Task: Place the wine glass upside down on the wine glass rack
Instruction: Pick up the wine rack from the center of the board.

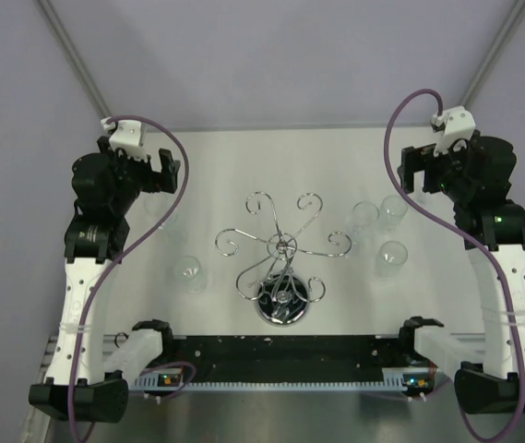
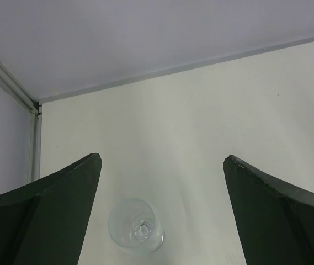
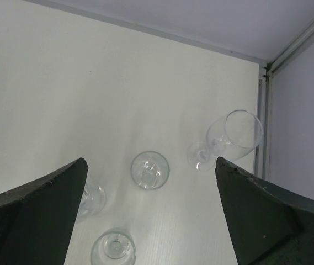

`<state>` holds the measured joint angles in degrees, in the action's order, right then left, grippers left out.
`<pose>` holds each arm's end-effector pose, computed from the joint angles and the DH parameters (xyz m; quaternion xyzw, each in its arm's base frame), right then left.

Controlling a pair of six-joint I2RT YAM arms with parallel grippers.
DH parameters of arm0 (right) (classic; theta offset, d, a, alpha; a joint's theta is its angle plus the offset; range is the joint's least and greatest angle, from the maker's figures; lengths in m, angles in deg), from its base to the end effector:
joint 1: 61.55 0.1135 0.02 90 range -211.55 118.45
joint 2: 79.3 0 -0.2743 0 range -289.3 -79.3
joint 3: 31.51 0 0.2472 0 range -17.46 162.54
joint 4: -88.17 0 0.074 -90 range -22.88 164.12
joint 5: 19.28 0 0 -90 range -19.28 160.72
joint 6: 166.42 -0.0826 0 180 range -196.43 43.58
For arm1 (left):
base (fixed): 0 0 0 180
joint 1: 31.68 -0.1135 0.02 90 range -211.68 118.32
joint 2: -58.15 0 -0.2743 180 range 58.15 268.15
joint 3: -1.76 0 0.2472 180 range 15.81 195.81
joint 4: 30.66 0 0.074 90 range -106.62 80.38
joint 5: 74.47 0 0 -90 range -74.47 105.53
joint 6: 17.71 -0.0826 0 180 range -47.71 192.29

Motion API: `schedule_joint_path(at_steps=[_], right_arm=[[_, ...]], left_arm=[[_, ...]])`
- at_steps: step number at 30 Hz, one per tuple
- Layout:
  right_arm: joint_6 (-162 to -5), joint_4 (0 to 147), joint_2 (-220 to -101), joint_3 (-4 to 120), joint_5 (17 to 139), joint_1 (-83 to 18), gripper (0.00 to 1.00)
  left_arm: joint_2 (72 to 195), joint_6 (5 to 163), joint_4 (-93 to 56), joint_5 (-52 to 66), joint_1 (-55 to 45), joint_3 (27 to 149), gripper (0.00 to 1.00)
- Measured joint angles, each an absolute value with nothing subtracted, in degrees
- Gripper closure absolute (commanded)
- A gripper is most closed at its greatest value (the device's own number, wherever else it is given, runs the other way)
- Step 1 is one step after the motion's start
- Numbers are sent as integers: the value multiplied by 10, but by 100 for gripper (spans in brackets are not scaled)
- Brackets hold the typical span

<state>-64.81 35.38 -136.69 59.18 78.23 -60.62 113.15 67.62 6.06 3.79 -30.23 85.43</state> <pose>0.2255 0.0145 0.4283 -0.1266 0.8058 -0.0004 0.5785 0.2324 -0.0227 0.4351 0.1071 0.7464 -0.0589 0.6542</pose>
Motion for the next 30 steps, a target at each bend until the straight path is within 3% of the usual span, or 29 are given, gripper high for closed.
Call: schedule_joint_path(at_steps=[13,30], right_arm=[[-640,342,-1365,592,783,-606,1],[-634,228,-1329,640,708,-606,1]], left_arm=[[1132,677,67,38,-302,855,2],[1142,670,181,39,-302,926,2]])
